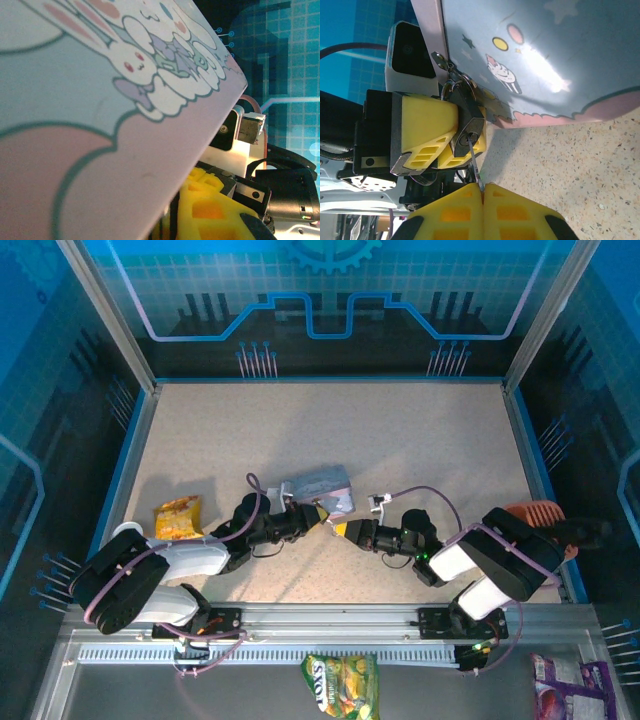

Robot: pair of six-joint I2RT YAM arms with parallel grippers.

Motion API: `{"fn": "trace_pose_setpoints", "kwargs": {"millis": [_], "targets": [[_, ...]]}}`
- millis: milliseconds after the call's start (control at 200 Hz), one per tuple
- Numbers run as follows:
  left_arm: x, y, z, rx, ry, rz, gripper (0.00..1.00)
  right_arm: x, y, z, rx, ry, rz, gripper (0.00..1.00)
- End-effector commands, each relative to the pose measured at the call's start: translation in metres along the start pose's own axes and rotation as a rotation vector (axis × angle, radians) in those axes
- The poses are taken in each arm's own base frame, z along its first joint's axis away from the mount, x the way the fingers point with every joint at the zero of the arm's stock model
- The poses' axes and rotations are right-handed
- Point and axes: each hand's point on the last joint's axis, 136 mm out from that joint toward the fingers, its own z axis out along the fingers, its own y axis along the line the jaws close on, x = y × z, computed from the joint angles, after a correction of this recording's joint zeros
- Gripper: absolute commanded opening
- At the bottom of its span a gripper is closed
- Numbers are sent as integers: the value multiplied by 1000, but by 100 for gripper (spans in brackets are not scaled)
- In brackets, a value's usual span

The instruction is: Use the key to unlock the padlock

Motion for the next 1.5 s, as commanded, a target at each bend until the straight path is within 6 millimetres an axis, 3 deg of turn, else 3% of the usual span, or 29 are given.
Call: {"fn": "trace_pose_setpoints", "kwargs": {"millis": [0, 335, 906, 1491], "targets": [[8, -31, -3, 118, 37, 63, 0, -9, 17, 7, -56, -20, -37, 0], [9, -31, -8, 130, 21, 70, 0, -18, 22, 4, -88, -42, 7, 0], [3, -43, -8, 156, -5, 79, 0, -6, 15, 2, -32, -12, -7, 0], [4, -51, -8, 168, 14, 84, 0, -2, 33, 7, -58, 11, -36, 0]]}}
